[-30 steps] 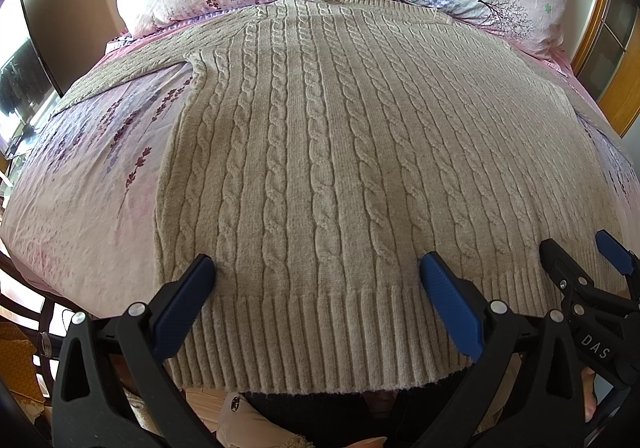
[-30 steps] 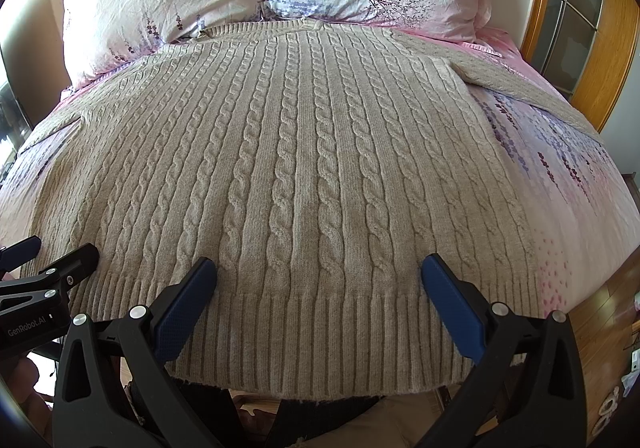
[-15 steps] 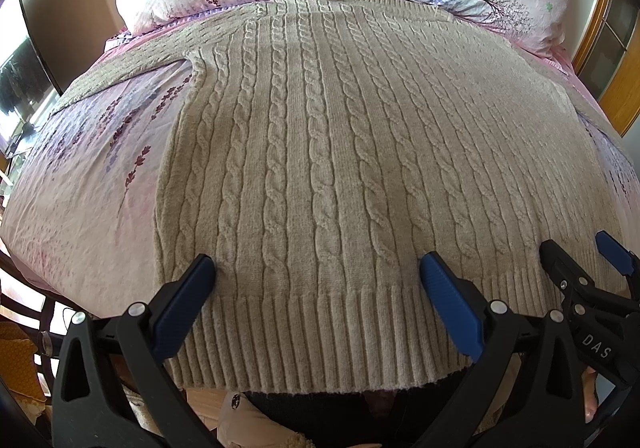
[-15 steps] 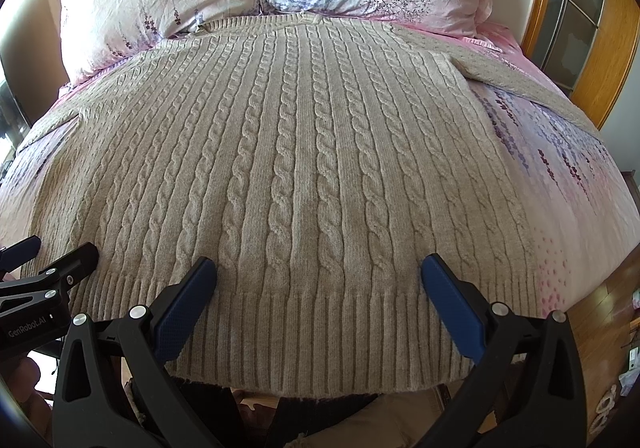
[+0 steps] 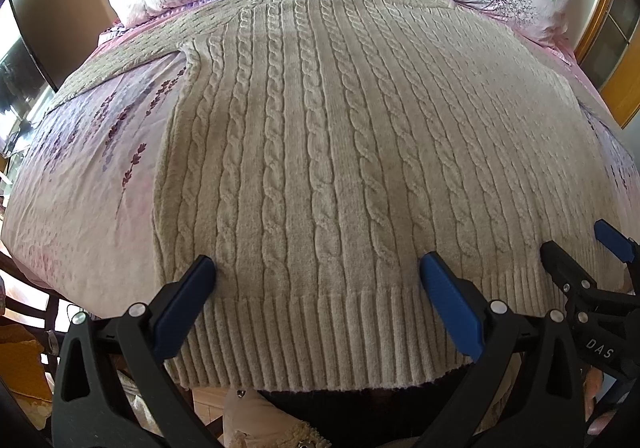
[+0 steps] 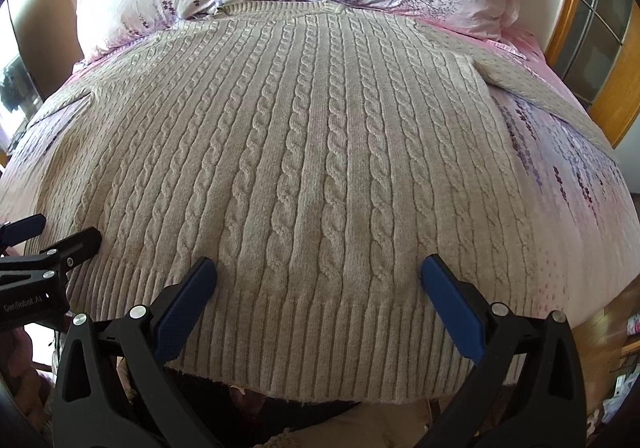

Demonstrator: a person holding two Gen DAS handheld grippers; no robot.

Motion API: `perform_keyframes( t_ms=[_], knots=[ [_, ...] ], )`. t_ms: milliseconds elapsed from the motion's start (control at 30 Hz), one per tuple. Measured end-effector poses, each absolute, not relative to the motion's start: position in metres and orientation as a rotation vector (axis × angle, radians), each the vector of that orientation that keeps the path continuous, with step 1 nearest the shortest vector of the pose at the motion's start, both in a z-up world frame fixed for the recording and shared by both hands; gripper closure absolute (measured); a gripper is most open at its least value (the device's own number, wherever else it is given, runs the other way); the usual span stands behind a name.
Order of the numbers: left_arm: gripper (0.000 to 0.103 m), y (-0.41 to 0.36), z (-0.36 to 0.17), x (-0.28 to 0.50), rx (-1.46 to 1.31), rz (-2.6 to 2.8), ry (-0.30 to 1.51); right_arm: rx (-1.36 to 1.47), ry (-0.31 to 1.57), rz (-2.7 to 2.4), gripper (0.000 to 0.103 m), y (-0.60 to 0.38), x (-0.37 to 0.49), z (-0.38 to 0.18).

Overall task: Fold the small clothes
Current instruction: 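Grasp the sweater sleeve cuff with the right gripper and lift it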

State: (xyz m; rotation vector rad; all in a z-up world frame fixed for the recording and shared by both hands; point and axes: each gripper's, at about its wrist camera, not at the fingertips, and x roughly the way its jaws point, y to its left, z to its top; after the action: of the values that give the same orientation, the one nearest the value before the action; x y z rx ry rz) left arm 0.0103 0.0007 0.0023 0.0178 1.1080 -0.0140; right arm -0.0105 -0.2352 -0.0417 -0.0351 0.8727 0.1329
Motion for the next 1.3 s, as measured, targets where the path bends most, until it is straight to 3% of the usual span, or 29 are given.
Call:
perform_keyframes(
  t_ms=[267,367,467,700,1000,1233,1300],
  knots=[
    [0.002,0.005,0.004,0.018,0.018,-0.062,1.108,0.012,0.843,0.256,0.002,-0.253,-0.002,-0.036],
    [0.002,0.010,0.009,0.028,-0.007,-0.083,1.079,0.147,0.823,0.257,0.016,-0.288,0.016,-0.023],
    [0.002,0.015,0.018,0.040,-0.018,-0.097,1.014,0.315,0.777,0.146,0.020,-0.351,0.045,-0.007],
    [0.002,0.028,0.045,0.072,-0.040,-0.131,0.844,0.645,0.767,-0.271,0.053,-0.533,0.117,-0.004],
    [0.002,0.033,0.051,0.101,-0.060,-0.215,0.731,1.011,0.750,-0.518,0.071,-0.653,0.127,-0.045],
    [0.002,0.040,0.050,0.116,-0.073,-0.213,0.731,1.094,0.657,-0.571,0.073,-0.687,0.129,-0.051],
    [0.002,0.045,0.047,0.120,-0.095,-0.212,0.746,1.086,0.650,-0.597,0.083,-0.691,0.130,-0.050]
  ],
)
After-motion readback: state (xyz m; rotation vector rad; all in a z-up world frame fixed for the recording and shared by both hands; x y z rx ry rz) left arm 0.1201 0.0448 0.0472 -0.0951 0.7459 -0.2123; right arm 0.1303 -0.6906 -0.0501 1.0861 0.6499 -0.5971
